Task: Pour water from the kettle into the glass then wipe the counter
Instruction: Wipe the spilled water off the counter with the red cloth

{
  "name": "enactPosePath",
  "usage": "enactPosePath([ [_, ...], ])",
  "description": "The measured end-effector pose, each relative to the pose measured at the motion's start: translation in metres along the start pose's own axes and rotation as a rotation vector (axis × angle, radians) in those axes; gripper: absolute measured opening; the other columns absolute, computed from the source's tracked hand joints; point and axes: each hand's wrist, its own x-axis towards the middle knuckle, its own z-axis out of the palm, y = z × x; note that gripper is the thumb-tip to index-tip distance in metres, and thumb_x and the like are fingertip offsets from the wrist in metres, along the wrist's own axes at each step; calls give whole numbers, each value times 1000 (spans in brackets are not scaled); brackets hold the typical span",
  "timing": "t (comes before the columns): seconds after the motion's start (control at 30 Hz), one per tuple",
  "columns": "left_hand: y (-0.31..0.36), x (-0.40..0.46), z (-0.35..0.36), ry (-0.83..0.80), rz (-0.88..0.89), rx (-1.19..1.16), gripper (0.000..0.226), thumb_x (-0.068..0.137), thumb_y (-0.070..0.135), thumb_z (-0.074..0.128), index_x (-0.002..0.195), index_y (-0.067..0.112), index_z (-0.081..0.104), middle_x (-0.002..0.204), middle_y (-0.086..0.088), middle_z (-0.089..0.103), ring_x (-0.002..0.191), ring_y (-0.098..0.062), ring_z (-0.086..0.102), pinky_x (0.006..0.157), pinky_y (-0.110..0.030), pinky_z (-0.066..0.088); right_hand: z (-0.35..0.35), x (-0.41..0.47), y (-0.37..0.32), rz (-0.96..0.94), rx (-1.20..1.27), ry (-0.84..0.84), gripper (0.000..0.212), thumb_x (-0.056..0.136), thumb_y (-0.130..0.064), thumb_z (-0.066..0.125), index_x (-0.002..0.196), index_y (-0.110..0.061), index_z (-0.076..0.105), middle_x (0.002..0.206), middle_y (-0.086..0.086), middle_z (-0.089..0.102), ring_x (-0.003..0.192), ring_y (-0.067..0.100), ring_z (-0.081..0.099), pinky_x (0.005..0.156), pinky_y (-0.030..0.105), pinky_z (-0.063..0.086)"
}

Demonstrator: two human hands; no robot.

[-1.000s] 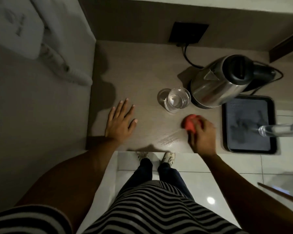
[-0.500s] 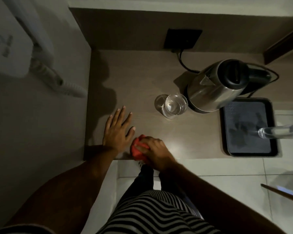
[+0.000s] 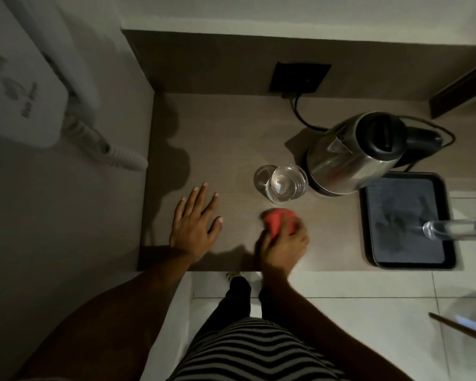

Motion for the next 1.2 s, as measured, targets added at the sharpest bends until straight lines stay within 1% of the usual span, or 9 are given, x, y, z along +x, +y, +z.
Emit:
enactPosePath([
  [0.17, -1, 1, 1, 2, 12, -4, 61, 103, 53, 22, 155, 25, 34, 168, -6, 24, 155, -25, 23, 122, -44, 14, 24, -41, -20, -606, -34, -230, 53, 93, -51, 56, 130, -14, 62, 122, 22, 64, 103, 38, 61, 81, 46, 57],
  [0.3, 0, 1, 0, 14, 1, -31, 58, 100, 49, 33, 153, 24, 40, 167, -6, 28, 154, -23, 26, 121, -43, 16, -7, 10, 33, -977, -55, -330, 54, 82, -35, 74, 131, -16, 62, 128, 18, 62, 110, 36, 59, 85, 48, 52],
  [0.37, 1, 1, -1, 11, -1, -26, 58, 100, 49, 34, 152, 24, 40, 167, -5, 28, 153, -23, 26, 121, -43, 16, -33, 45, 66, -955, -123, -245, 45, 88, -36, 62, 126, -12, 64, 128, 21, 61, 107, 37, 58, 85, 45, 50],
  [0.5, 1, 1, -5, 0, 6, -22, 58, 101, 47, 31, 153, 23, 40, 167, -6, 28, 154, -25, 27, 121, -44, 20, -68, 88, 101, -618, -199, -82, 53, 87, -35, 54, 130, -5, 59, 129, 26, 53, 103, 43, 53, 88, 46, 44],
  [0.73, 3, 0, -6, -30, -1, -25, 58, 102, 47, 29, 154, 24, 37, 168, -6, 26, 155, -25, 25, 122, -46, 21, -30, 28, 43, -55, -8, 68, 60, 73, -14, 62, 130, 3, 56, 128, 36, 49, 104, 49, 49, 90, 47, 38],
  [0.93, 3, 0, -4, -43, -8, -40, 58, 101, 47, 31, 154, 25, 38, 168, -5, 24, 154, -25, 25, 121, -44, 17, 1, -61, 16, -485, 163, -343, 31, 97, -42, 46, 115, -26, 65, 116, 6, 63, 107, 23, 59, 94, 43, 50],
  [1.03, 2, 1, -5, -65, -14, -37, 60, 101, 49, 26, 155, 25, 35, 169, -4, 22, 155, -24, 21, 122, -43, 13, 2, -75, 6, -700, 247, -459, 34, 98, -40, 47, 118, -22, 67, 123, 7, 59, 116, 15, 49, 101, 33, 43],
  [1.13, 3, 1, -8, -82, -19, -42, 62, 100, 52, 24, 156, 25, 33, 169, -5, 20, 156, -24, 18, 123, -44, 13, -10, -58, 8, -846, 322, -475, 35, 95, -28, 63, 119, -4, 69, 123, 18, 61, 114, 27, 52, 100, 32, 43],
  [1.2, 5, 1, -10, -85, -14, -51, 66, 99, 54, 24, 157, 23, 32, 170, -6, 18, 157, -25, 17, 123, -46, 14, -23, -41, 23, -811, 331, -485, 38, 88, -18, 73, 121, -2, 68, 126, 18, 60, 116, 28, 50, 102, 33, 42],
])
